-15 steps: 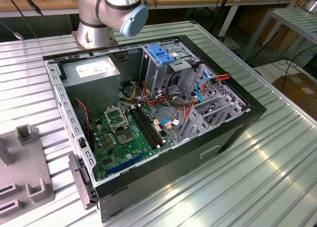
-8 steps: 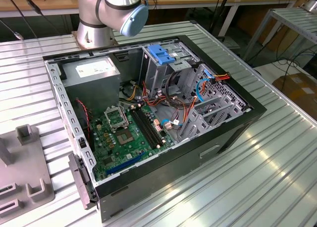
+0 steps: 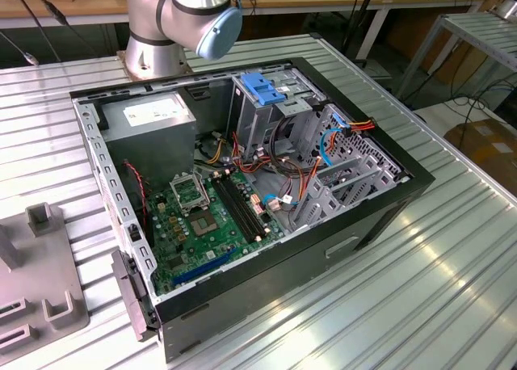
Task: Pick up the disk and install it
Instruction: 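Pick up the disk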
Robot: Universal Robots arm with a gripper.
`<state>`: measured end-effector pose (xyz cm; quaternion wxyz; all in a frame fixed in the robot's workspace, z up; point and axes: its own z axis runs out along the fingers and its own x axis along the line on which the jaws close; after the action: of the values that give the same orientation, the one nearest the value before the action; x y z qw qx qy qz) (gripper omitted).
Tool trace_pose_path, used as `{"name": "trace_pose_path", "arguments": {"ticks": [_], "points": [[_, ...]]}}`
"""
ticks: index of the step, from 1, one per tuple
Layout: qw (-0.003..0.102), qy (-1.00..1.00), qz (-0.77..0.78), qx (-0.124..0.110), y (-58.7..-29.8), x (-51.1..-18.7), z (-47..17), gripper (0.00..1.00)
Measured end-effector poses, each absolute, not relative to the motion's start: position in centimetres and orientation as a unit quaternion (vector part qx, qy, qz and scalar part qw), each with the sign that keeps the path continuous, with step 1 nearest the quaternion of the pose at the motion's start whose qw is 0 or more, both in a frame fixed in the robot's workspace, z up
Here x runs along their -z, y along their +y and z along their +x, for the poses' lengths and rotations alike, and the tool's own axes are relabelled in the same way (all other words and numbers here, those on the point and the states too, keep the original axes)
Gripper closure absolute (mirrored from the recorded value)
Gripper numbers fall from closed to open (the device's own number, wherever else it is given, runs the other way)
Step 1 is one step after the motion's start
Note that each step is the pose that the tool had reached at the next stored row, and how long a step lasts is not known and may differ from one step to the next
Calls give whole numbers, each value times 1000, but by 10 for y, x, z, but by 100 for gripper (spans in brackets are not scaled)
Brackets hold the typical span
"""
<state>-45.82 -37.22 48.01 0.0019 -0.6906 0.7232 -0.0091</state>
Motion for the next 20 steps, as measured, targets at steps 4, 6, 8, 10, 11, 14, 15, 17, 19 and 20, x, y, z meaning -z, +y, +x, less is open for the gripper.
{"name": "trace_pose_path", "arguments": {"ticks": [4, 6, 8, 10, 11, 14, 15, 17, 19, 20], "points": [[2, 723, -691, 9, -372, -480, -455, 63], [2, 723, -691, 9, -372, -480, -453, 63], [2, 723, -691, 9, -372, -480, -451, 63], [2, 723, -691, 9, -372, -480, -449, 63], [2, 723, -691, 9, -372, -480, -448, 63], [2, 723, -691, 9, -372, -480, -443, 63], [2, 723, -691, 9, -372, -480, -442, 63], [2, 723, -691, 9, -372, -480, -439, 63], [2, 723, -691, 9, -372, -480, -437, 63], [2, 723, -691, 9, -372, -480, -435, 63]]}}
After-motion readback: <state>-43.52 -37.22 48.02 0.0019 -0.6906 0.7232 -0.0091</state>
